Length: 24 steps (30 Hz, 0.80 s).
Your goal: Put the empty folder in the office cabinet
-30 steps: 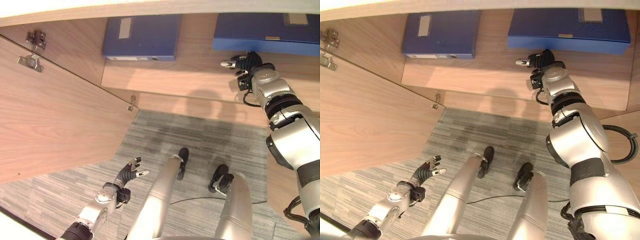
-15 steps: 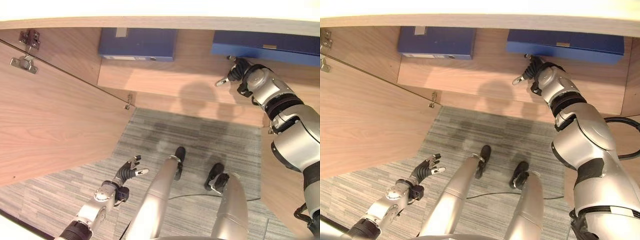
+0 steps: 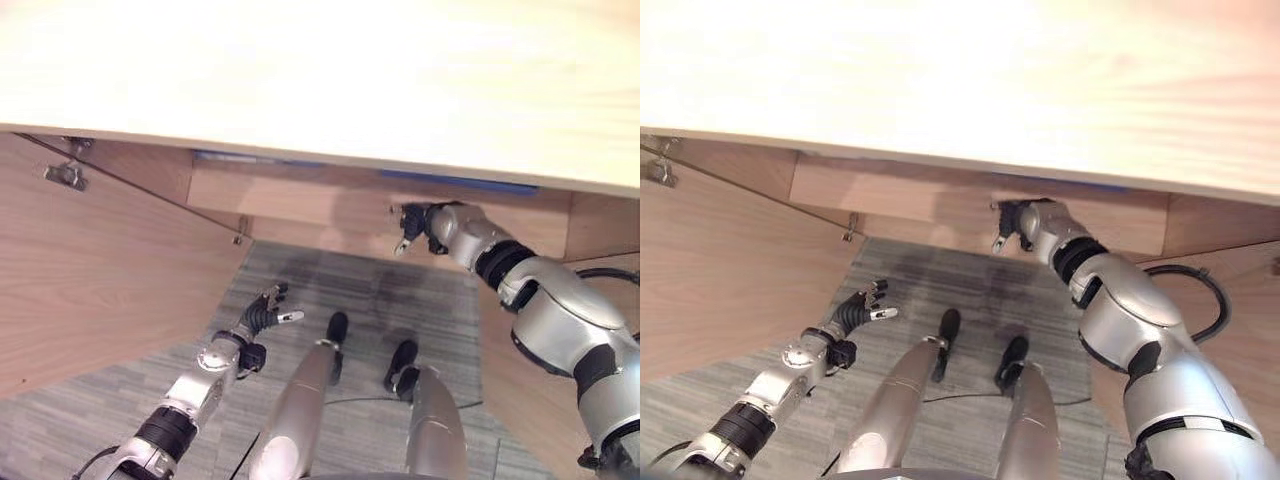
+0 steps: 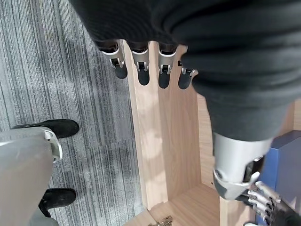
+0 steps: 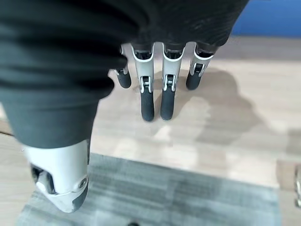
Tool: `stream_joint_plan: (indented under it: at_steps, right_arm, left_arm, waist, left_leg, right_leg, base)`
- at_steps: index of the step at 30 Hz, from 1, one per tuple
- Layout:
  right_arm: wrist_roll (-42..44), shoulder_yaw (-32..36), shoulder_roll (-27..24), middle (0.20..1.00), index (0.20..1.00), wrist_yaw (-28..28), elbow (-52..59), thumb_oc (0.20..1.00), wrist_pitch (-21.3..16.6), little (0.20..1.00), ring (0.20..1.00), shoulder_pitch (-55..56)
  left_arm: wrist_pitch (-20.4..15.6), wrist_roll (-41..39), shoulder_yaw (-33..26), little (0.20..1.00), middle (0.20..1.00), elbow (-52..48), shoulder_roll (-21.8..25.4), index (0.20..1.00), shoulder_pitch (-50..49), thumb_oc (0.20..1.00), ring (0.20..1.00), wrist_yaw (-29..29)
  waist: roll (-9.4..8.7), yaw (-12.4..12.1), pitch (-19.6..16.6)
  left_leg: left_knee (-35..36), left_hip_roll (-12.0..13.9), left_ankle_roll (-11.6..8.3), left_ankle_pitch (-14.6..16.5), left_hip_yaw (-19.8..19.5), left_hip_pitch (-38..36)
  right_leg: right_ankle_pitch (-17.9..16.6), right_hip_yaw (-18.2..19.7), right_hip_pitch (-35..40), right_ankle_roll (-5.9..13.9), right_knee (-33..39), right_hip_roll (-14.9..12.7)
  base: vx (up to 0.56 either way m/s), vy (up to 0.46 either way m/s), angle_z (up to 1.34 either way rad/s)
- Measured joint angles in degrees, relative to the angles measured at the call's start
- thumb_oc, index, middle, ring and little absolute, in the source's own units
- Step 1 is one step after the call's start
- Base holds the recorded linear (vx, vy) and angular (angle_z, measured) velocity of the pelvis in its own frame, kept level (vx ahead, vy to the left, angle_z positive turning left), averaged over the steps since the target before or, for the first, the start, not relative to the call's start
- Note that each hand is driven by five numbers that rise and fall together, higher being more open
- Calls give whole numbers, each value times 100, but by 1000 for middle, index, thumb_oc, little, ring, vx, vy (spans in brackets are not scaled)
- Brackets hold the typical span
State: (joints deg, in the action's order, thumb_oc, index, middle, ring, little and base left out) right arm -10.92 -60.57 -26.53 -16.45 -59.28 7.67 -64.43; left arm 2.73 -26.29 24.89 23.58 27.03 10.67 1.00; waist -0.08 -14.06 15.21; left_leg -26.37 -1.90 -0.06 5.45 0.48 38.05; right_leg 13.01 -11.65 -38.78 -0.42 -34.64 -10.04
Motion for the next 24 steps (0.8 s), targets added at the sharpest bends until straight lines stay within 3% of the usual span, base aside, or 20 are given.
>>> stream_joint_plan:
  at_steps: [6, 10, 14, 16, 18, 20, 22, 24]
  right_arm:
    - [2, 839, 763, 1000, 1000, 76, -1261, 1000, 30, 1000, 1000, 428]
    - [-106, 1181, 965, 1000, 1000, 240, -1601, 1000, 166, 1000, 1000, 843]
    - [-723, 1112, 1455, 1000, 1000, 275, -1802, 1000, 183, 1000, 1000, 1798]
    - [-968, 1213, 1573, 1000, 1000, 338, -1672, 1000, 180, 1000, 1000, 2413]
    - [-1061, 1330, 1864, 1000, 1000, 291, -1560, 1000, 175, 1000, 1000, 3667]
    - [-1050, 1334, 1818, 1000, 1000, 331, -1571, 1000, 183, 1000, 1000, 3862]
    - [-1043, 1411, 1803, 1000, 1000, 457, -1565, 1000, 166, 1000, 1000, 3866]
    - [-1034, 1469, 1796, 1000, 1000, 525, -1571, 1000, 170, 1000, 1000, 3776]
  left_arm:
    - [131, 27, 227, 1000, 1000, 1155, -224, 1000, 173, 1000, 1000, 127]
    - [234, 91, 235, 1000, 1000, 2526, -762, 1000, 248, 1000, 1000, 227]
    - [334, 421, 181, 1000, 1000, 3545, -1049, 1000, 272, 1000, 1000, 194]
    - [313, 725, -271, 1000, 1000, 4020, -1248, 1000, 329, 1000, 1000, 187]
    - [358, 987, -547, 1000, 1000, 4727, -1288, 1000, 177, 1000, 1000, 158]
    - [333, 1210, -688, 1000, 1000, 4935, -1298, 1000, 270, 1000, 1000, 151]
    - [264, 1370, -787, 1000, 1000, 5150, -1327, 1000, 287, 1000, 1000, 129]
    - [285, 1461, -844, 1000, 1000, 5071, -1340, 1000, 215, 1000, 1000, 124]
  waist:
    - [2, 79, 11]
    - [-34, 121, 35]
    - [-205, 165, 1]
    - [-250, 202, -42]
    - [-451, 332, -711]
    - [-542, 421, -881]
    - [-553, 432, -944]
    - [-575, 451, -1062]
  left_leg:
    - [413, 107, -21, -96, 9, -713]
    - [698, 224, -98, -188, -5, -1111]
    - [1460, 389, -230, -516, -98, -1821]
    - [1965, 478, -303, -740, -140, -2207]
    - [2476, 580, -382, -876, -262, -2629]
    - [2318, 609, -423, -904, -428, -2524]
    - [2267, 628, -601, -1015, -587, -2513]
    - [2241, 604, -822, -1171, -622, -2445]
  right_leg:
    - [-155, -5, 711, -13, 490, 177]
    - [-305, -9, 1136, -34, 876, 349]
    - [-545, -149, 1831, -103, 1568, 595]
    - [-618, -233, 2200, -81, 1946, 715]
    - [-748, -382, 2715, -92, 2570, 904]
    - [-799, -419, 2774, -138, 2695, 995]
    - [-801, -393, 2825, -143, 2726, 1076]
    - [-844, -411, 2800, -300, 2833, 973]
  base:
    - [33, -82, -7]
    - [51, -121, -8]
    - [59, -127, 1]
    - [165, -118, 15]
    - [49, -126, 18]
    - [18, -99, 15]
    - [44, -12, 13]
    - [128, 35, 6]
